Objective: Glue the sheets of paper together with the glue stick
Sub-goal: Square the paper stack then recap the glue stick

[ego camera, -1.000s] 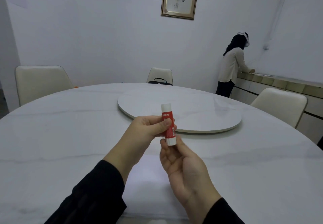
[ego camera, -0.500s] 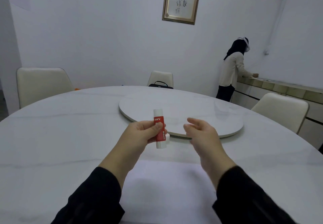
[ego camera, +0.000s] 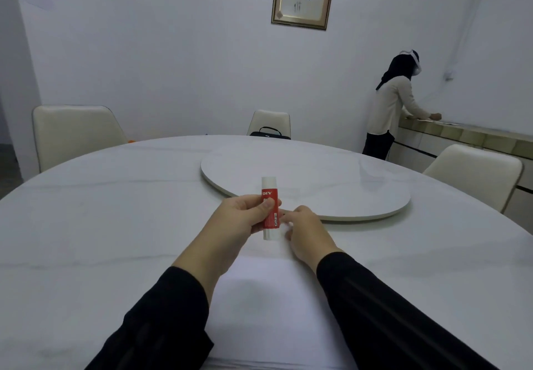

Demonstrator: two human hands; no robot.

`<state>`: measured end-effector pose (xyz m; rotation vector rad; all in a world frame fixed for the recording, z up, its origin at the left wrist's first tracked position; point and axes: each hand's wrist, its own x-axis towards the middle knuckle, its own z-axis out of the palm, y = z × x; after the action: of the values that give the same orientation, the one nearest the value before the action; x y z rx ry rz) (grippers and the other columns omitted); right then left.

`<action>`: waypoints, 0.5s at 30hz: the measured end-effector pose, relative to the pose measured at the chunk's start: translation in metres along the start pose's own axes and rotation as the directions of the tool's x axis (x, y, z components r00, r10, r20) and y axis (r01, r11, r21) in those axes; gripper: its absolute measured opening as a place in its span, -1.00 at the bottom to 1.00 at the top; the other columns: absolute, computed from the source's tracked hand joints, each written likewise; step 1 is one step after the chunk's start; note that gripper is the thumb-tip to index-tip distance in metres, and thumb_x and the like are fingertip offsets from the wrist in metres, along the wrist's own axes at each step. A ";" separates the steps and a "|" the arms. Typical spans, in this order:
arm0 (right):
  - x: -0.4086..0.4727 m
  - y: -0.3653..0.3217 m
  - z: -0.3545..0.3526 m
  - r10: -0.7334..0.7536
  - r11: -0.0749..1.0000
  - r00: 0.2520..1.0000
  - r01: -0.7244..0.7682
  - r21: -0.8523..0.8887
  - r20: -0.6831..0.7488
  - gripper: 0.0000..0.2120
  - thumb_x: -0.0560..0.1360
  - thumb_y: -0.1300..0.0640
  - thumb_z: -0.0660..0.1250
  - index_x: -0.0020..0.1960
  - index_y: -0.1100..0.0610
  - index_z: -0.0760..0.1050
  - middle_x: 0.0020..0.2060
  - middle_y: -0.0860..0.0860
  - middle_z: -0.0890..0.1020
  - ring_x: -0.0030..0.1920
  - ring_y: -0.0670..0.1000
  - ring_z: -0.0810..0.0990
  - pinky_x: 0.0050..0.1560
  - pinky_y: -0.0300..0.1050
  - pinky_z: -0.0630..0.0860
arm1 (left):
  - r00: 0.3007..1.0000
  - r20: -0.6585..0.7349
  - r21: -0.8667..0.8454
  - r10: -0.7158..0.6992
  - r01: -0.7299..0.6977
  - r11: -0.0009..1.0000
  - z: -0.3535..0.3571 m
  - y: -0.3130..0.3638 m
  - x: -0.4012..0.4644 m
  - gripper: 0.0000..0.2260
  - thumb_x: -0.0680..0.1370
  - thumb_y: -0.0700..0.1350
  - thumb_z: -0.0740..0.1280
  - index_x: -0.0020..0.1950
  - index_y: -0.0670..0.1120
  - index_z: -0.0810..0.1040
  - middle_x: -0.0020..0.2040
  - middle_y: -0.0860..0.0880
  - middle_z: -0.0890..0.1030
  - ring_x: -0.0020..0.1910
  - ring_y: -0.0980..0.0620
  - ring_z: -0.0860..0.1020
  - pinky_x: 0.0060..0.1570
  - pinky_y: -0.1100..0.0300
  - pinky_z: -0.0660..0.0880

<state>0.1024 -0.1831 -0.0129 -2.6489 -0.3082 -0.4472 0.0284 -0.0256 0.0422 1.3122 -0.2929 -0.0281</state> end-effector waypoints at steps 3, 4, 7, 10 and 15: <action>-0.013 -0.016 -0.032 0.271 0.865 0.956 -0.190 0.464 -0.115 -0.70 0.52 0.28 0.28 0.25 0.18 0.52 0.14 0.12 0.58 0.13 0.08 0.57 0.04 -0.23 0.45 | 1.000 -0.006 0.036 -0.018 0.018 0.999 0.002 -0.004 -0.001 -0.86 0.56 -0.21 0.27 -0.07 -0.18 0.62 -0.25 -0.01 0.68 -0.20 0.09 0.63 -0.12 0.33 0.59; -0.017 -0.022 -0.044 0.349 0.740 0.925 -0.173 0.650 -0.152 -0.70 0.51 0.26 0.32 0.23 0.12 0.52 0.13 0.10 0.59 0.13 0.07 0.58 0.09 -0.18 0.48 | 1.000 -0.008 0.047 -0.029 0.029 0.998 0.003 -0.005 -0.002 -0.86 0.56 -0.20 0.27 -0.07 -0.17 0.62 -0.21 -0.05 0.67 -0.18 0.06 0.63 -0.10 0.31 0.59; -0.034 -0.043 -0.074 0.390 0.365 0.903 0.031 0.930 -0.183 -0.77 0.44 0.26 0.41 0.05 0.04 0.52 0.02 0.09 0.62 0.02 0.07 0.64 0.09 -0.09 0.58 | 0.999 0.009 0.086 -0.054 0.053 0.995 0.008 -0.008 -0.008 -0.87 0.56 -0.19 0.28 -0.03 -0.16 0.62 -0.13 -0.09 0.66 -0.11 0.00 0.63 -0.04 0.27 0.58; -0.047 -0.059 -0.095 0.246 0.394 0.950 0.084 0.915 -0.193 -0.83 0.43 0.26 0.43 -0.04 0.03 0.59 -0.06 0.07 0.67 -0.03 0.00 0.65 0.06 -0.16 0.58 | 0.998 0.033 0.114 -0.056 0.052 0.992 0.013 -0.010 -0.017 -0.87 0.56 -0.19 0.27 -0.04 -0.14 0.62 -0.14 -0.09 0.66 -0.10 0.00 0.62 -0.02 0.25 0.57; -0.055 -0.067 -0.103 0.072 0.607 0.994 0.017 0.795 -0.076 -0.84 0.45 0.28 0.41 -0.03 0.09 0.65 -0.11 0.03 0.70 -0.05 -0.06 0.64 0.02 -0.25 0.53 | 0.998 0.039 0.120 -0.040 0.035 0.992 0.014 -0.012 -0.030 -0.87 0.56 -0.19 0.27 -0.03 -0.15 0.62 -0.14 -0.10 0.65 -0.11 0.00 0.60 0.02 0.19 0.54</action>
<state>0.0059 -0.1785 0.0805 -1.7275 -0.3337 -0.3208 -0.0016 -0.0363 0.0277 1.4376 -0.3089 -0.0710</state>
